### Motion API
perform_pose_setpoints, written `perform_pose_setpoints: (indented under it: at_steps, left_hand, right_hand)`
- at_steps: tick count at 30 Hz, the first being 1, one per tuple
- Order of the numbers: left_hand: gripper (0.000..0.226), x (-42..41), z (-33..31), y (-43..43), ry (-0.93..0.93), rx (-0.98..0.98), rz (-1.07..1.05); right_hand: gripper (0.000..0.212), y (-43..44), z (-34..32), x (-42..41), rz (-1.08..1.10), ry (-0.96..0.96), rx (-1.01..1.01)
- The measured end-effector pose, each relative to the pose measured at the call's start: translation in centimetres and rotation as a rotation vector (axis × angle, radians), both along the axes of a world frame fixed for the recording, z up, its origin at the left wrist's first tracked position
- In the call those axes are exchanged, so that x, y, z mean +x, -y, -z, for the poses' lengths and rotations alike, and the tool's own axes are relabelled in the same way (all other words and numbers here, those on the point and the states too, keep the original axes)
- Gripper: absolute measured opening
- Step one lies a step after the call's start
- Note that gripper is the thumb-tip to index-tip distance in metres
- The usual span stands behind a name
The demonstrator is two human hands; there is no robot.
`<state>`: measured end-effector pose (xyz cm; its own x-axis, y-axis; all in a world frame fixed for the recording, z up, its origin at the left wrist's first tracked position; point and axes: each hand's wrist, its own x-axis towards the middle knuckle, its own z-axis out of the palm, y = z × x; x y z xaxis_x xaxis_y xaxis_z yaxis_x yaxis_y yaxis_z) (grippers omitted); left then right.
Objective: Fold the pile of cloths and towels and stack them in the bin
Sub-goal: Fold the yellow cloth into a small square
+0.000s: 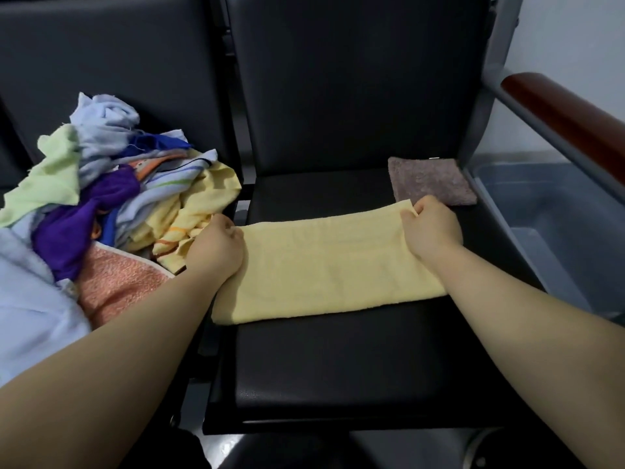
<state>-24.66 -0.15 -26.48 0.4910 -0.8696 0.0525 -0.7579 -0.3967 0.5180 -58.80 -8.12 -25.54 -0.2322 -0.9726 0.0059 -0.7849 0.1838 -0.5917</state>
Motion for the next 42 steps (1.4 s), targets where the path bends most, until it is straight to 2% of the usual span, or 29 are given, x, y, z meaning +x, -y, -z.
perform_pose_setpoints:
  at_steps: [4, 7, 9, 13, 17, 21, 27, 29, 32, 34, 39, 42]
  left_hand:
    - [0.043, -0.2, -0.6, -0.6, -0.088, 0.033, 0.003]
    - [0.051, -0.6, -1.7, -1.3, -0.106, 0.065, -0.019]
    - [0.052, -0.9, -2.2, -1.8, -0.074, 0.084, -0.003]
    - [0.046, -2.5, -2.9, -3.1, 0.048, 0.077, 0.103]
    - [0.027, -6.4, -3.0, -4.2, 0.088, 0.113, 0.352]
    - [0.022, -9.0, -2.6, -4.4, 0.203, 0.213, 0.479]
    - [0.042, -10.0, -2.1, -3.2, 0.380, 0.315, 0.629]
    - [0.051, -10.3, -2.1, -2.9, 0.417, 0.347, 0.614]
    - [0.050, -10.6, -2.2, -2.5, 0.508, 0.330, 0.572]
    - [0.049, -11.0, -2.4, -2.7, 0.520, 0.309, 0.559]
    - [0.057, -11.5, -2.7, -4.8, 0.341, 0.243, 0.375]
    - [0.060, -11.5, -2.9, -6.4, 0.282, 0.277, 0.350]
  right_hand:
    - [0.028, -1.1, -0.7, -0.2, 0.003, 0.109, -0.026]
    - [0.042, -2.3, -1.2, -0.3, -0.038, 0.060, -0.002]
    - [0.045, -3.2, -1.2, -0.2, -0.089, -0.043, -0.004]
    - [0.033, -4.9, -1.6, 0.5, -0.295, -0.254, -0.065]
    - [0.033, -6.5, -1.6, 0.9, -0.568, -0.358, 0.042]
    - [0.034, -7.2, -2.3, 0.2, -0.558, -0.445, 0.078]
    - [0.025, -10.6, -3.9, 1.4, -0.589, -0.589, 0.231]
    - [0.025, -12.1, -4.4, 1.9, -0.676, -0.577, 0.260]
    - [0.029, -13.7, -5.2, 2.3, -0.778, -0.468, 0.314]
    - [0.031, -13.9, -5.5, 2.2, -0.782, -0.469, 0.307]
    - [0.027, -12.7, -5.8, 0.4, -0.668, -0.480, 0.319]
    - [0.029, -12.0, -6.3, -0.5, -0.591, -0.455, 0.351]
